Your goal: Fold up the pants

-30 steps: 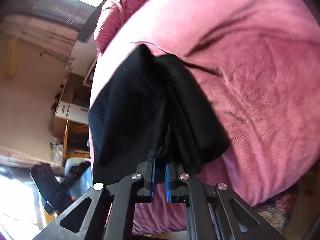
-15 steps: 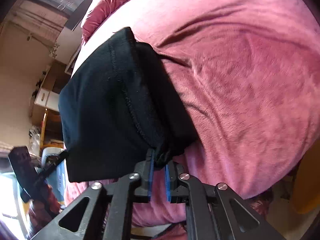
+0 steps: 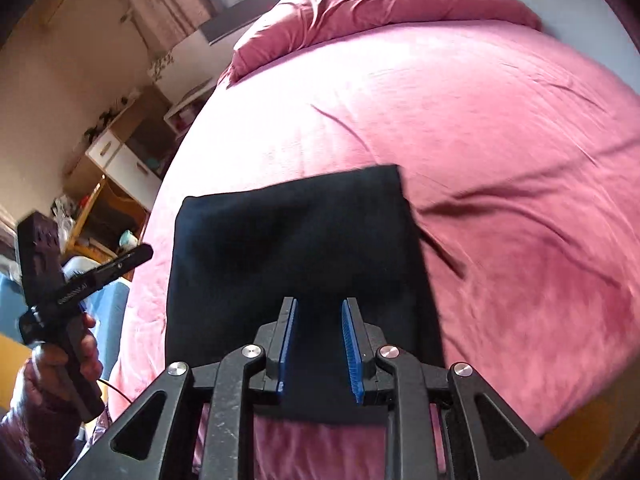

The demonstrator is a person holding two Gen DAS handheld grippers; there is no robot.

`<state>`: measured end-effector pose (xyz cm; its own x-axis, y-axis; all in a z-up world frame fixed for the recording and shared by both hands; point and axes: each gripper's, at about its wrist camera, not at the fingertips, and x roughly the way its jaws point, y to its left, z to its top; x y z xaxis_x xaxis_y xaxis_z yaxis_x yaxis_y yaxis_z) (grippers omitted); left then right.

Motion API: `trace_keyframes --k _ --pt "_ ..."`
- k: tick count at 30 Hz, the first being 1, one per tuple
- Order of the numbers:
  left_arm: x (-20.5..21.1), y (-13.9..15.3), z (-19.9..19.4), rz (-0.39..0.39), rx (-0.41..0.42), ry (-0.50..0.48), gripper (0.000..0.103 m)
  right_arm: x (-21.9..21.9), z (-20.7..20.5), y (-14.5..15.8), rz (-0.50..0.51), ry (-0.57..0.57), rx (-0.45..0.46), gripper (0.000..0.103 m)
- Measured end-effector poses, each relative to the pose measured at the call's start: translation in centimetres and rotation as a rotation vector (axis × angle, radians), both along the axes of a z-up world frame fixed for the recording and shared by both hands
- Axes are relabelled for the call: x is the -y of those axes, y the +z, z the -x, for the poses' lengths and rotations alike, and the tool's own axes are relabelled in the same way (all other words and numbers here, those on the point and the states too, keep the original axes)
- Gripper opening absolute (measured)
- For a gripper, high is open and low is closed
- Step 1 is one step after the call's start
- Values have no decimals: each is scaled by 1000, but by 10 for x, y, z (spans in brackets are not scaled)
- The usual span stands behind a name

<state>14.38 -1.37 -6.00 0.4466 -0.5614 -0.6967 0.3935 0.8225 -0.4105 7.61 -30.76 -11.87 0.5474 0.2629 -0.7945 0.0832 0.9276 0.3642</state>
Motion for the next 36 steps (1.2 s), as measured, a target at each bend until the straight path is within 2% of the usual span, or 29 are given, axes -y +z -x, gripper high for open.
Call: trace_keyframes --k 5,9,12,14,17,19,21,24,26,30,34,36 --pt "19 4 -21 -38 4 4 30 -17 -35 -3 45 6 -10 26" --pt "34 -10 -37 -119 -21 -9 30 -15 -59 -27 156 -28 -99 26" --pt "38 -27 -44 -168 -56 3 30 -8 -65 -47 188 -27 -149 17" --pt "40 -41 -51 -176 -99 19 30 -9 -69 -57 217 -24 -165 13" --pt "38 -66 -59 -145 -162 65 30 -7 -74 -70 207 -33 -148 10" --pt "36 -71 -58 -124 -152 83 29 -5 -72 -74 199 -34 -119 10" --pt "37 -68 -53 -137 -129 79 29 -6 -68 -74 202 -21 -99 10" --pt "30 -52 -45 -111 -111 100 30 -3 -62 -72 176 -28 -75 10" --pt "21 -37 -29 -114 -58 134 32 1 -58 -72 153 -35 -68 10" --pt "6 -20 16 -93 13 101 32 3 -53 -70 130 -38 -58 10" --pt "16 -31 58 -150 37 39 32 6 -51 -68 111 -37 -49 10" --pt "28 -47 71 -244 29 10 32 7 -51 -69 104 -36 -47 10"
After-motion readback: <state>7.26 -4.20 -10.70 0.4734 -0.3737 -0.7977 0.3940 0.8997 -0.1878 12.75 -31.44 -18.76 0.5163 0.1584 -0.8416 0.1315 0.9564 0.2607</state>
